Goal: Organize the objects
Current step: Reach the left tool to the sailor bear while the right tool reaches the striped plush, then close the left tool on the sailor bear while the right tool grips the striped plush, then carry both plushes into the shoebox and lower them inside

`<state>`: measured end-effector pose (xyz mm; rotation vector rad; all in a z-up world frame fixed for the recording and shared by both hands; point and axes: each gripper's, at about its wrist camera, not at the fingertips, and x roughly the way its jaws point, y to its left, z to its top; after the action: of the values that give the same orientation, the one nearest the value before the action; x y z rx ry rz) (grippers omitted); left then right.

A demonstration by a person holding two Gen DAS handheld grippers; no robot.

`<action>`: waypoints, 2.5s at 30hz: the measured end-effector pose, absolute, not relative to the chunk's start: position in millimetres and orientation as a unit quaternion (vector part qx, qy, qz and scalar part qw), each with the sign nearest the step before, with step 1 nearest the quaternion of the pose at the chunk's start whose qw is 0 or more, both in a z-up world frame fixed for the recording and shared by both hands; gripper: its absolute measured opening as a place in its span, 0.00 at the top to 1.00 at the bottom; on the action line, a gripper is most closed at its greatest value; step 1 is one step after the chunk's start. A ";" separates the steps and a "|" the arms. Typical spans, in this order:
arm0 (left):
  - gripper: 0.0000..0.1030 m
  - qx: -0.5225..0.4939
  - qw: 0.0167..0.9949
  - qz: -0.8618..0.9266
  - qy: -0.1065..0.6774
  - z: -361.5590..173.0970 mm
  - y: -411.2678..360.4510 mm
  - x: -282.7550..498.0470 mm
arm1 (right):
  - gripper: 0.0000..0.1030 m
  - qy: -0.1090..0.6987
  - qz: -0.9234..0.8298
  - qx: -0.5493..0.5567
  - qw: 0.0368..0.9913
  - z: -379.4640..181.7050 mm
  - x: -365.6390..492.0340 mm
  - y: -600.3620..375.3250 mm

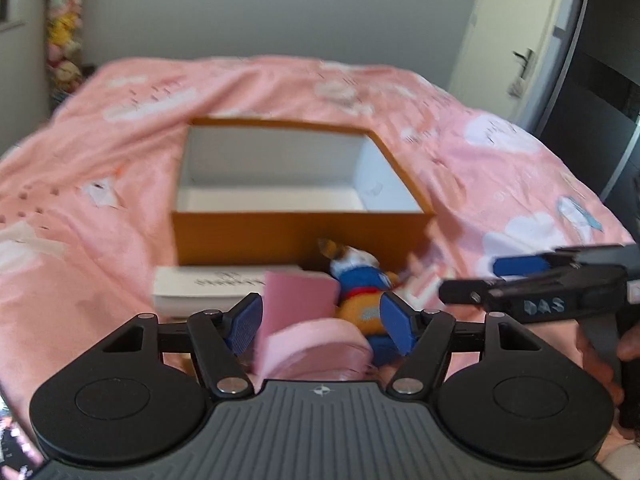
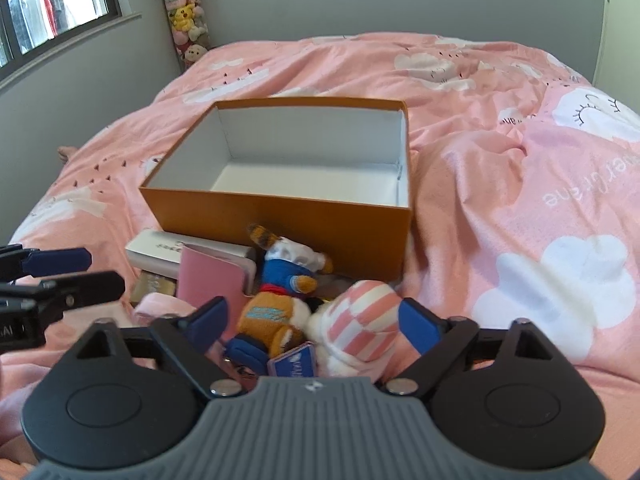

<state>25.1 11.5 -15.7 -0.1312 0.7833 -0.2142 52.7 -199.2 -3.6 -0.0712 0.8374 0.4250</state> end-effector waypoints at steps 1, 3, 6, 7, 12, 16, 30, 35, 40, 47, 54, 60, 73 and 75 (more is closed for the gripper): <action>0.30 -0.066 0.912 -0.115 0.388 -17.4 8.6 29.1 | 0.25 0.409 0.205 -0.034 0.888 -4.6 56.3 -201.2; 0.36 -0.061 0.903 -0.127 0.406 -20.6 0.8 38.7 | 0.28 0.420 0.204 -0.030 0.884 -6.3 64.3 -206.6; 0.36 -0.042 0.895 -0.149 0.418 -22.6 -12.6 53.9 | 0.31 0.431 0.203 -0.013 0.879 -6.2 78.1 -215.7; 0.36 -0.037 0.892 -0.154 0.424 -24.1 -16.9 59.2 | 0.33 0.432 0.202 -0.011 0.879 -5.5 83.3 -216.8; 0.32 -0.013 0.872 -0.171 0.458 -39.3 -35.7 87.0 | 0.40 0.436 0.214 -0.029 0.874 -8.4 111.6 -208.3; 0.27 0.006 0.860 -0.180 0.478 -50.2 -45.7 96.8 | 0.53 0.465 0.232 -0.050 0.853 -27.8 133.8 -194.8; 0.22 0.067 0.808 -0.225 0.541 -81.2 -65.8 122.5 | 0.59 0.570 0.285 -0.124 0.761 -53.4 148.0 -207.6; 0.22 0.062 0.778 -0.242 0.576 -96.3 -68.4 129.2 | 0.48 0.601 0.322 -0.137 0.719 -64.2 161.1 -199.2; 0.20 0.045 0.763 -0.242 0.597 -110.0 -70.2 131.9 | 0.40 0.622 0.353 -0.166 0.679 -80.5 171.4 -183.5; 0.36 0.032 0.762 -0.245 0.599 -108.8 -61.7 127.2 | 0.38 0.660 0.364 -0.125 0.645 -101.1 188.5 -186.3; 0.40 0.004 0.775 -0.234 0.587 -102.7 -52.2 118.9 | 0.45 0.656 0.346 -0.097 0.664 -73.9 169.3 -218.1; 0.41 -0.018 0.796 -0.231 0.559 -80.3 -41.2 109.5 | 0.47 0.622 0.319 -0.065 0.713 -43.3 161.9 -236.8; 0.42 -0.057 0.859 -0.192 0.470 6.7 6.4 97.9 | 0.50 0.511 0.354 0.012 0.783 31.7 158.7 -229.0; 0.42 -0.056 0.867 -0.180 0.462 20.9 17.2 103.2 | 0.50 0.488 0.362 0.017 0.794 44.5 162.4 -224.6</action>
<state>103.2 17.2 20.9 -0.1178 0.9680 -0.3761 162.4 -224.6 44.5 0.0367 1.0488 0.7778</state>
